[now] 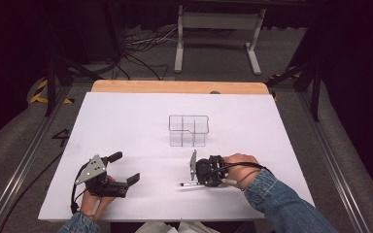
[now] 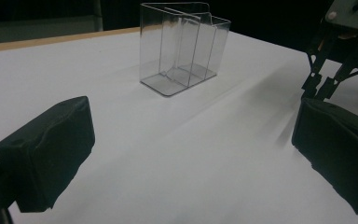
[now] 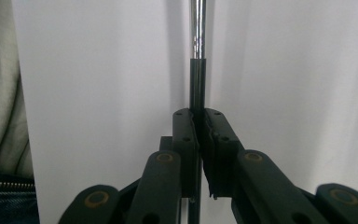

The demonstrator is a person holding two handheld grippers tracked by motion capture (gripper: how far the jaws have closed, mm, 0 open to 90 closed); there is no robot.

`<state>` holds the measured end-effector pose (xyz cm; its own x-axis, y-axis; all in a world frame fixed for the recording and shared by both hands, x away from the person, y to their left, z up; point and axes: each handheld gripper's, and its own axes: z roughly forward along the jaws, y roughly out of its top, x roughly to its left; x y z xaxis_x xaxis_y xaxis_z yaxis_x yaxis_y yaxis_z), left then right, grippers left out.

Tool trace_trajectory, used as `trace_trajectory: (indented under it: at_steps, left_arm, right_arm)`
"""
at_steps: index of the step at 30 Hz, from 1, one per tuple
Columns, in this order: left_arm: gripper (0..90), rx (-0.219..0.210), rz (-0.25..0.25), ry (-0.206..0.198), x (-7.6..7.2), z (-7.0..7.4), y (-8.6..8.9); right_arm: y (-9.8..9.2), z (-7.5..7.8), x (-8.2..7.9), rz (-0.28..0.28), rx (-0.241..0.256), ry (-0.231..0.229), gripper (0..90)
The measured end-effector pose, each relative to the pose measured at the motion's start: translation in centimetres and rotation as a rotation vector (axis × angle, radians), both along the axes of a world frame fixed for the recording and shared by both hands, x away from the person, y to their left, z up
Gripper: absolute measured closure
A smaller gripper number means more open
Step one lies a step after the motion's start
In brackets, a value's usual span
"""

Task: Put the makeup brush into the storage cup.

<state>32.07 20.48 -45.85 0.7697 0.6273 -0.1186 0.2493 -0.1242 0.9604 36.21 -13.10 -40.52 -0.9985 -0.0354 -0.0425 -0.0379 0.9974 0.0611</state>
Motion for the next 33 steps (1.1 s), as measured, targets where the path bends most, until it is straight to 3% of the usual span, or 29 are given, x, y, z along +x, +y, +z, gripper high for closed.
trace_trajectory:
  at_steps: [2,6,10,19,26,33]
  left_arm:
    - [0.1,-0.003,0.002,-0.001,0.0,0.0,0.0]
    - [0.0,-0.001,0.003,0.0,0.0,0.0,0.0]
    - [0.0,0.004,0.003,0.0,0.0,0.0,0.0]
    - [0.0,0.0,0.005,0.001,0.0,0.0,0.0]
    - [0.0,0.004,0.006,0.002,0.0,0.0,0.0]
    - [0.0,0.002,0.015,0.01,0.0,0.0,0.0]
  right_arm:
    - [-0.2,0.5,0.0,-0.01,0.022,-0.008,84.4]
    - [-0.6,1.8,-0.1,-0.024,0.112,-0.035,84.5]
    - [-0.9,2.4,-0.4,-0.03,0.157,-0.061,84.4]
    - [-2.4,4.5,-0.6,-0.091,0.375,-0.087,84.5]
    - [-3.4,5.5,-0.6,-0.132,0.521,-0.117,84.5]
    - [-4.2,5.7,-0.6,-0.169,0.629,-0.131,84.5]
